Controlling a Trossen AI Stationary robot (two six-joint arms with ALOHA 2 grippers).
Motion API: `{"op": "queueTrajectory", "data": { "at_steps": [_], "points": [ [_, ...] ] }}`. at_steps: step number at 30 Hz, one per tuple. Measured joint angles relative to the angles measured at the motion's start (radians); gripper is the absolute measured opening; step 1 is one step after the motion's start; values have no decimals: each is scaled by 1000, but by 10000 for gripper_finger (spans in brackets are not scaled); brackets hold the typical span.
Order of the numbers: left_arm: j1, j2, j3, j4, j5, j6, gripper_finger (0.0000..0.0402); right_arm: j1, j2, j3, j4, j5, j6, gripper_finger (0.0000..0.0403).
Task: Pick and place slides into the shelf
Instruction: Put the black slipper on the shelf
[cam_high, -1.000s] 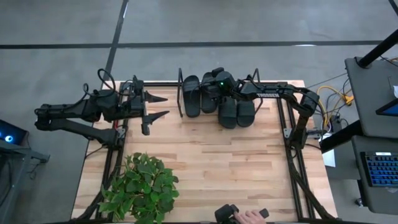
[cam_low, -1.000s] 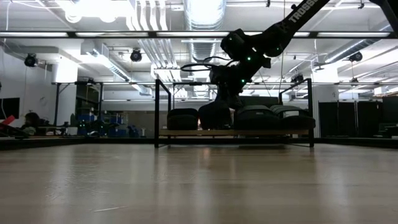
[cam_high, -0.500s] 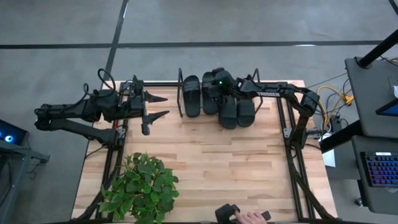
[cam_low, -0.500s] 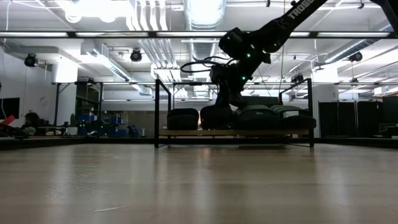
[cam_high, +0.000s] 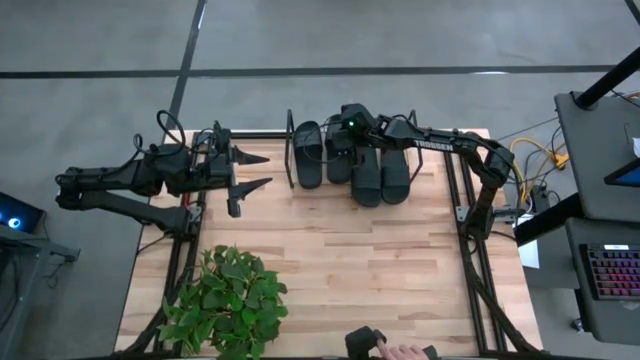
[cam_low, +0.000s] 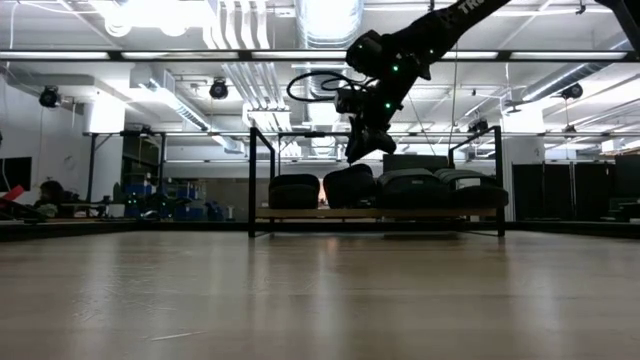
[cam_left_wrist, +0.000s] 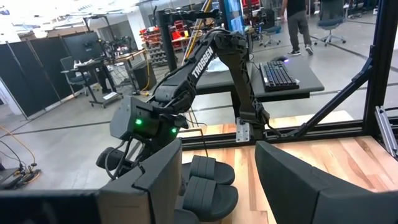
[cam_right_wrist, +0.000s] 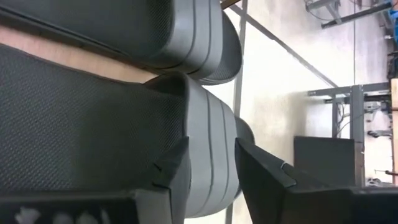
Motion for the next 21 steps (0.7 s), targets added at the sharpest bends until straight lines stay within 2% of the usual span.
{"op": "queueTrajectory", "data": {
  "at_steps": [8,15,19,21],
  "points": [
    [0,2,-1,-1,0,-2,189,6,0,18,-30,-2,14,130],
    [0,1,-11,-1,0,-2,189,77,6,21,-34,0,-24,129],
    [0,0,-17,-2,0,-1,189,100,49,27,8,118,-51,136],
    [0,0,-17,-1,0,-1,189,97,69,39,4,126,-73,143]
  ]
}}
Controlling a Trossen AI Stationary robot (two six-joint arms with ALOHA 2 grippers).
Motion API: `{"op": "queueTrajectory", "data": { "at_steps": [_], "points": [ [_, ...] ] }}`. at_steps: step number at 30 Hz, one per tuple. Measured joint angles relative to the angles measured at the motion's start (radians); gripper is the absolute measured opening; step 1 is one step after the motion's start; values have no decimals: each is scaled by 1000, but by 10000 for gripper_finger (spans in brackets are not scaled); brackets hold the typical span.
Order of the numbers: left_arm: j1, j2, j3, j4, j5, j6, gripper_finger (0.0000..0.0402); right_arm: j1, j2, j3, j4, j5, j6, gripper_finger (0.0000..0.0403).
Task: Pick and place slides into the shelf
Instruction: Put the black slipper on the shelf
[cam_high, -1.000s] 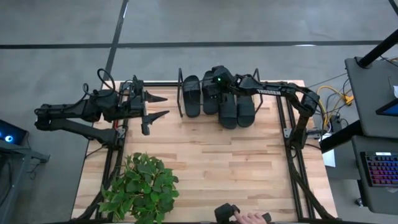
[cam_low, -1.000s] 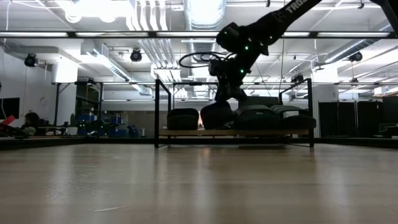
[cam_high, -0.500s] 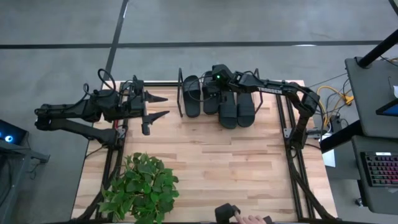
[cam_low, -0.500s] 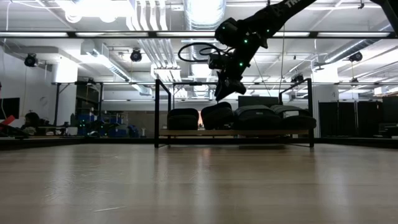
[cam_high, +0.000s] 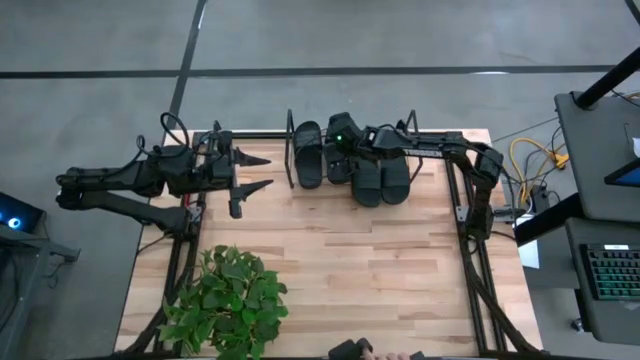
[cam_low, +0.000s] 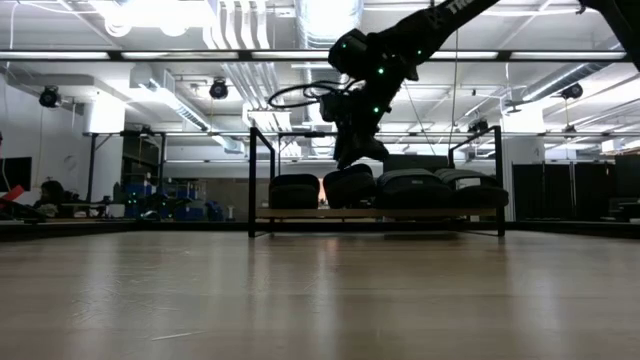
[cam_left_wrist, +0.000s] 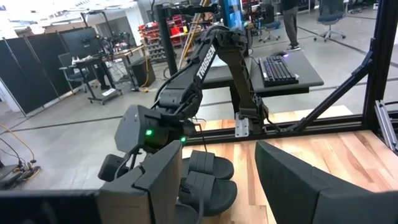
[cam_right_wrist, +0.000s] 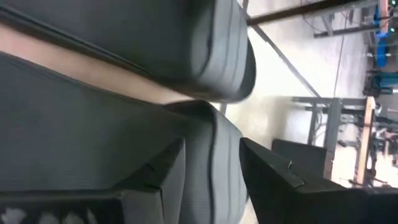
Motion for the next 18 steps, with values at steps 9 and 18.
{"op": "queueTrajectory", "data": {
  "at_steps": [9,18],
  "points": [
    [0,-7,0,-1,0,-2,189,-15,68,57,-18,29,-23,157],
    [0,-8,-7,-2,0,-4,189,-20,143,136,-49,105,-34,127]
  ]
}}
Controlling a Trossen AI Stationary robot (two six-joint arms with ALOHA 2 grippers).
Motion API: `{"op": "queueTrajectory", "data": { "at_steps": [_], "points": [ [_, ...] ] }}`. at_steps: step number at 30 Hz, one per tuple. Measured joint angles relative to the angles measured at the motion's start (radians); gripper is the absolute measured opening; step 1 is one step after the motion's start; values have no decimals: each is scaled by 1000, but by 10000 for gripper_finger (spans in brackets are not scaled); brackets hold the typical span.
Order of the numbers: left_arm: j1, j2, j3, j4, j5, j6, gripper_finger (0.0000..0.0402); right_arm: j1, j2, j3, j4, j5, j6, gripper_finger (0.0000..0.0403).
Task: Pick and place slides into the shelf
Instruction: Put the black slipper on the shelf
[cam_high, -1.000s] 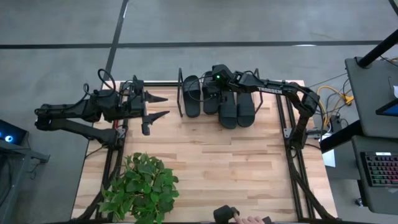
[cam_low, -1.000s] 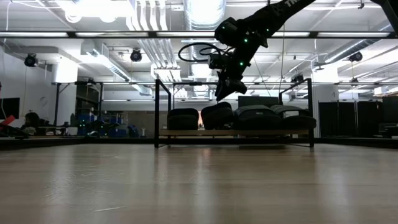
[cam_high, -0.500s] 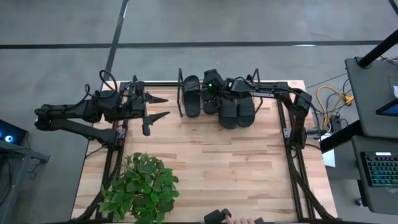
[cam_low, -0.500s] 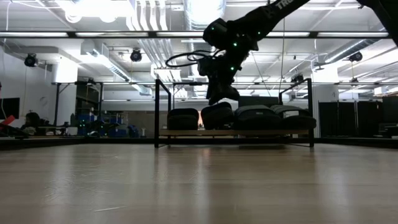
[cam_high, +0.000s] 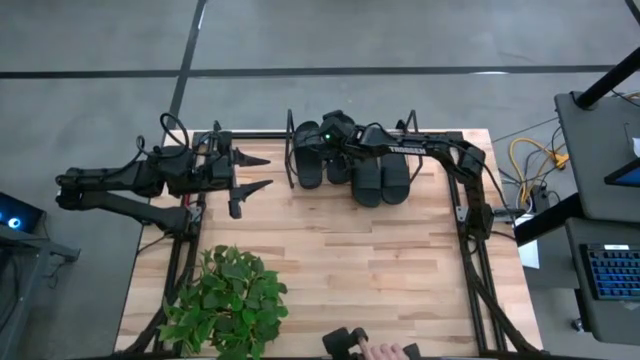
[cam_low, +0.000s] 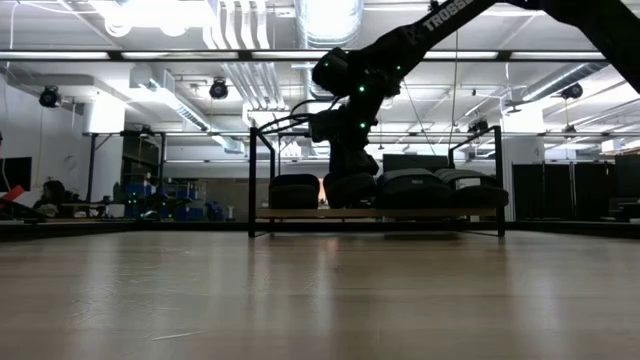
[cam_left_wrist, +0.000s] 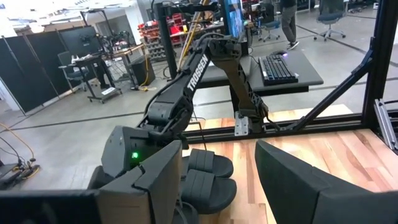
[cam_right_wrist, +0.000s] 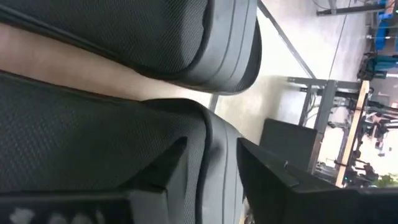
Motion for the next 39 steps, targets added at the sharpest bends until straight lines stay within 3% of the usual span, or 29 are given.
{"op": "queueTrajectory", "data": {
  "at_steps": [7,11,21,30,39],
  "points": [
    [0,-5,-8,-6,0,0,189,-2,-6,0,-8,20,1,22],
    [0,-10,-8,-5,0,0,189,-2,-8,0,-8,20,37,13],
    [0,-14,-9,-9,0,0,189,-2,-16,0,47,15,124,10],
    [0,-16,-9,-10,0,0,189,-2,-17,0,-6,-24,138,12],
    [0,-16,-9,-9,0,-2,189,-7,-23,0,-33,-37,172,78]
  ]
}}
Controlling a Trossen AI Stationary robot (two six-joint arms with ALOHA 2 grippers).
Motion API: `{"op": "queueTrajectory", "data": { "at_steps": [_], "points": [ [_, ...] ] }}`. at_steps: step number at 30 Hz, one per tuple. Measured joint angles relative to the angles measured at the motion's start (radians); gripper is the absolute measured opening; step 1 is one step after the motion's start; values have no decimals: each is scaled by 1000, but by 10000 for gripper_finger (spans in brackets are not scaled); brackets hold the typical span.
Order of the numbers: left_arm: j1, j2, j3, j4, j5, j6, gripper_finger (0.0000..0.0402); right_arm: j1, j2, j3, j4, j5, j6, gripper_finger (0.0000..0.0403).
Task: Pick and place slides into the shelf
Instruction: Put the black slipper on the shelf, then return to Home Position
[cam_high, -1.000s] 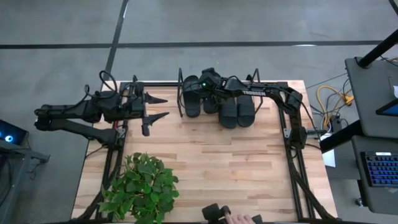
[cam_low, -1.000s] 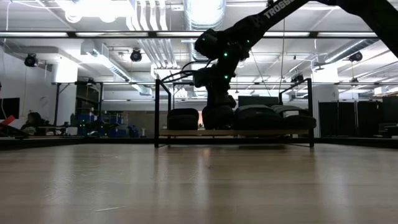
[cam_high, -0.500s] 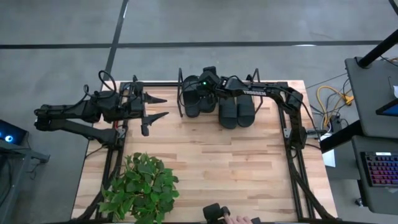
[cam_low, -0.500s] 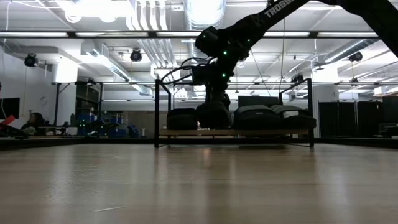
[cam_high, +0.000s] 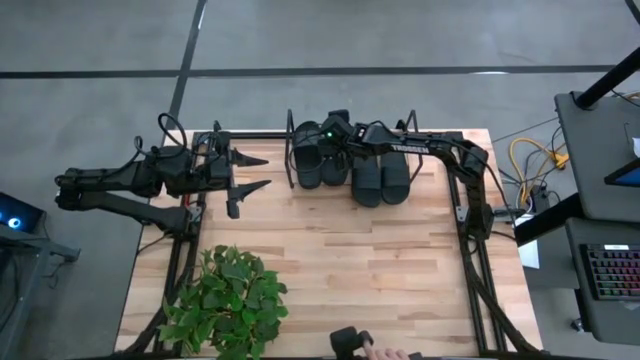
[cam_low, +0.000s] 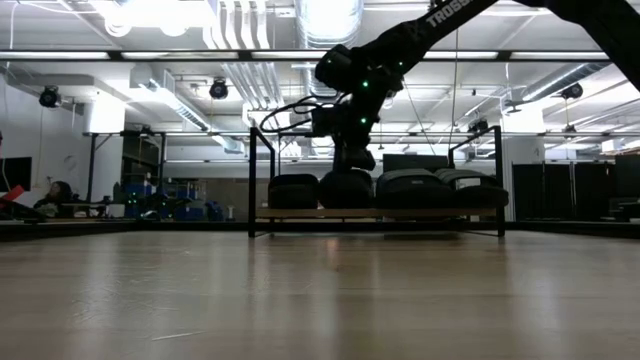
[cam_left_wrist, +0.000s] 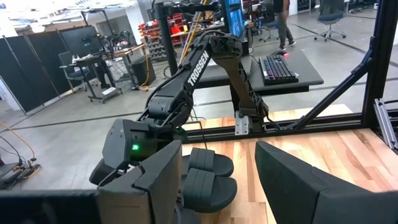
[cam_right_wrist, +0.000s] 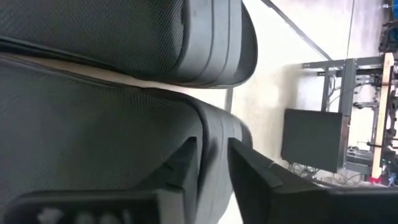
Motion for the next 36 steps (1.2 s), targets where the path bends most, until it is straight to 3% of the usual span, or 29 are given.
{"op": "queueTrajectory", "data": {
  "at_steps": [8,13,17,22,24,29,36],
  "points": [
    [0,0,0,2,0,-1,189,0,-16,0,-66,0,37,152],
    [0,2,4,18,0,-2,189,8,-104,-2,-105,-56,138,171],
    [0,0,4,24,0,-2,189,15,-225,-3,-125,-210,265,168],
    [0,0,4,38,-1,-2,189,29,-414,-42,-141,-541,496,153],
    [0,0,4,38,-8,-2,189,55,-503,-84,-143,-602,542,147],
    [0,0,3,37,-44,0,189,173,-745,-267,-60,-580,583,133],
    [0,4,1,37,-45,5,189,356,-1025,-673,235,-574,674,121]
  ]
}}
